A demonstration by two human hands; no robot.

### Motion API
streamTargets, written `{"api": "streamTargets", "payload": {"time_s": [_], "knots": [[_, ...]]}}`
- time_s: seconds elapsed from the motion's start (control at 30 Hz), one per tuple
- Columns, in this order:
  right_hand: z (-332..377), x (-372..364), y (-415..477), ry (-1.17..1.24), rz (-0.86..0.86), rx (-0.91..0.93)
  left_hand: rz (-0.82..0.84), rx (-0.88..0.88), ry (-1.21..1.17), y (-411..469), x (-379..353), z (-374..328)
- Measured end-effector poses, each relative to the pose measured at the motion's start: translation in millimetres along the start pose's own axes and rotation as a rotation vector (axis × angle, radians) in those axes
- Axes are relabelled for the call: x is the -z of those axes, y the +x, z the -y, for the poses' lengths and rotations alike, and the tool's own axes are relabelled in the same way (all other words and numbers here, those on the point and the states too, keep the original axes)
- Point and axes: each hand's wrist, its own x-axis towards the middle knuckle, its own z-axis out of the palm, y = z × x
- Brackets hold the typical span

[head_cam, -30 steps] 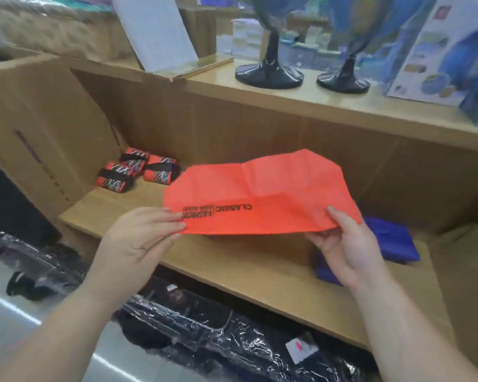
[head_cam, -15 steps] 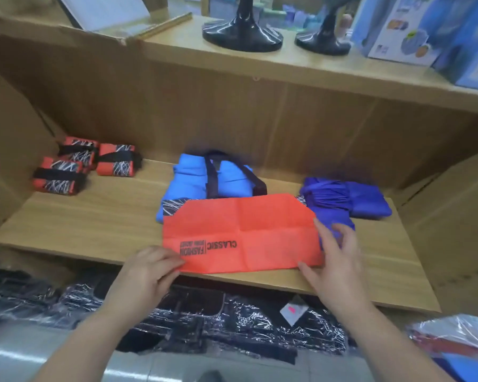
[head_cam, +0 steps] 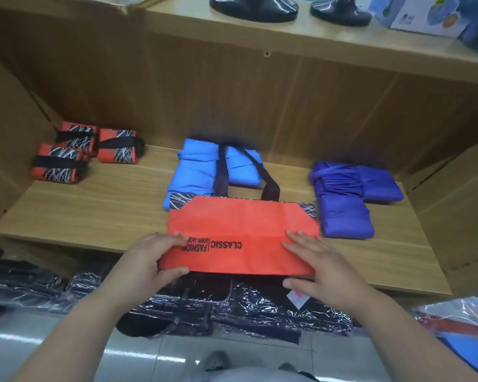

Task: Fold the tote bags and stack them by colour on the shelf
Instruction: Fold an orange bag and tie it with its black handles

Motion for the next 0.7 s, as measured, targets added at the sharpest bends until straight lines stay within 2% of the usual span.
{"api": "streamTargets", "payload": {"time_s": [0.13, 0.2, 0.37, 0.53, 0.7], "knots": [[-12.7, 6.8, -5.1, 0.057, -0.023, 0.02, 0.084, 0.009, 0.053, 3.1, 4.6, -1.6], [-14.3, 8.4, -5.9, 0.084, -0.061, 0.027, 0.044, -0.016, 0.039, 5.3, 6.0, -3.1], [-11.0, 20.2, -5.5, 0.21, -0.13, -0.061, 0.014, 0.183, -0.188, 10.5, 9.4, -14.0], [-5.0, 31.5, -5.9, 0.523, -0.146, -0.165, -0.129, 0.38, -0.311, 18.2, 3.4, -19.5], [-1.9, 29.7, -14.3, 0.654, -0.231, -0.272, -0.272, 0.446, -0.323, 20.8, -7.7, -22.2]]}}
